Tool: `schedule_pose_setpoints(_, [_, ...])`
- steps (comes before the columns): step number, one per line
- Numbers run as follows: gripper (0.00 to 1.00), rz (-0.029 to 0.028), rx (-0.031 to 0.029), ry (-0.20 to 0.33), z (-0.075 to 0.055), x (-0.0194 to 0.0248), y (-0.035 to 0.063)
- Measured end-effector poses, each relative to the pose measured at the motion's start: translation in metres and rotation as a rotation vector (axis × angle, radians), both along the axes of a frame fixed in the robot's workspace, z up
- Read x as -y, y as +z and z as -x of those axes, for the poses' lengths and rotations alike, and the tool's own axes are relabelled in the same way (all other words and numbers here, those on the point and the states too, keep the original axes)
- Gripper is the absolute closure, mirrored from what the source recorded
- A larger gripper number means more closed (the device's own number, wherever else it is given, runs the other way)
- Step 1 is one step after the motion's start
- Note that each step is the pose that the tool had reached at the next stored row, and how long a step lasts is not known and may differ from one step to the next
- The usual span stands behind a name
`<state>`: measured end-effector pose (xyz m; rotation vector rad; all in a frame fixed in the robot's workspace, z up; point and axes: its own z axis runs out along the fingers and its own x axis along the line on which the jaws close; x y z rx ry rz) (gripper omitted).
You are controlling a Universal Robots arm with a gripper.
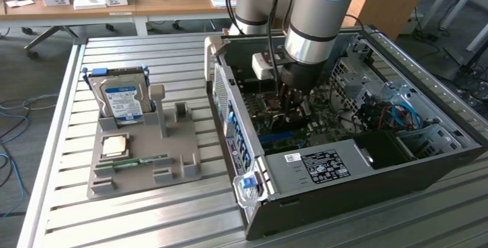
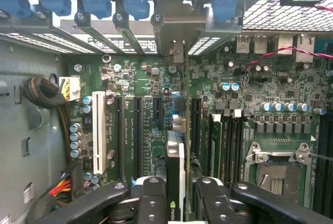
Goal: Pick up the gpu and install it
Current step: 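Insert the gpu into the slot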
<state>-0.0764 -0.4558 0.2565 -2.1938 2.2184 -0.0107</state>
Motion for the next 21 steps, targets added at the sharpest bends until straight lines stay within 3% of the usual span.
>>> schedule_pose_setpoints(21, [0.73, -0.0001, 0.0001, -0.011, 0.0014, 0.002, -0.0045])
